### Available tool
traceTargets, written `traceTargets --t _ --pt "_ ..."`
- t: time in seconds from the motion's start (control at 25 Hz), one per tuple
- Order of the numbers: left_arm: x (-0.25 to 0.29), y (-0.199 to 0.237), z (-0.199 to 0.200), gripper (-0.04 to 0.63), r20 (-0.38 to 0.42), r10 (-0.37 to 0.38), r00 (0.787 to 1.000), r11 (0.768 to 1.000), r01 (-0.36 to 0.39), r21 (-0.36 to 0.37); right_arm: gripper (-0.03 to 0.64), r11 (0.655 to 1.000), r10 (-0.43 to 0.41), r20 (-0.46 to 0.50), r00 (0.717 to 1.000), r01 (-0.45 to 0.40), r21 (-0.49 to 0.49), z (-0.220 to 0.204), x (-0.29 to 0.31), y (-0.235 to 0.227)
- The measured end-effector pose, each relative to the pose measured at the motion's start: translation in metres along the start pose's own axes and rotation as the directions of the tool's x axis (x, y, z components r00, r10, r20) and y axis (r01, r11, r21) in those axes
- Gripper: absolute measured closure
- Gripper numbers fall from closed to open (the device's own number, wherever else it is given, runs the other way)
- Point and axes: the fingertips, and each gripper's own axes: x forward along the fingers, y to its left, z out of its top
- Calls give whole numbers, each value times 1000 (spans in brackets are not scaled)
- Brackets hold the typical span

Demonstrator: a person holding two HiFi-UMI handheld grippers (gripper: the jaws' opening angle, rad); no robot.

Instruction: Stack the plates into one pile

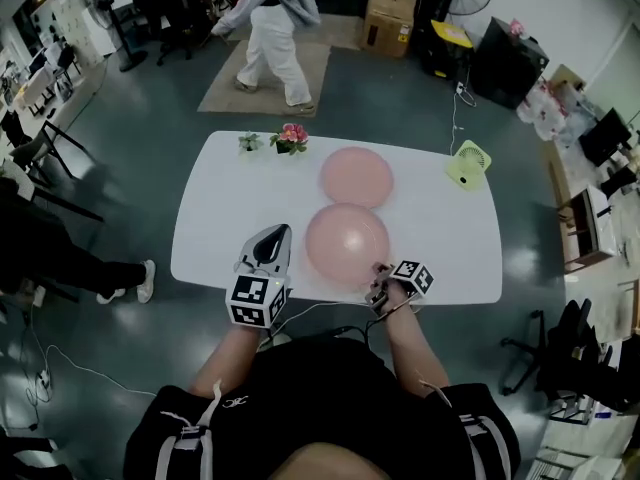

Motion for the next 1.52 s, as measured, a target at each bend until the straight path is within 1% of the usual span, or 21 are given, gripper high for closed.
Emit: traceTargets --t 0.12,0.32,0.48,0.6,0.84,0.96,1.08,1.2,1.36,1.48,1.52 --pt "0 4 2 583 1 5 1000 1000 -5 1 583 998 36 42 998 -38 40 16 -8 19" --pt "-3 19 3 583 11 31 999 1000 -31 -4 578 988 86 132 988 -101 113 57 -8 61" --pt "-8 32 2 583 14 60 998 998 -60 -7 578 979 106 178 978 -134 154 87 11 86" --pt "-14 42 1 582 17 82 996 997 -82 -8 575 973 101 217 971 -143 183 107 33 99" --pt "-21 54 2 583 18 132 991 991 -132 -2 574 969 38 260 965 -100 228 144 69 105" --pt "-26 64 3 583 10 151 988 988 -151 -1 572 969 3 263 965 -68 236 152 87 108" --pt "-28 68 0 583 -5 160 987 987 -160 2 569 972 -49 259 965 -14 235 155 104 106" --pt "-27 65 -4 583 -14 167 986 986 -167 6 566 979 -87 252 964 36 201 160 115 103" --pt "-30 66 -6 583 -22 178 984 984 -178 7 552 984 -98 256 962 56 169 164 120 99" --pt "-36 71 -8 583 -27 187 982 982 -187 -2 530 993 -91 272 958 67 96 165 118 100" --pt "-36 73 -10 583 -28 189 982 982 -189 -9 496 995 -92 285 954 77 63 166 116 103"
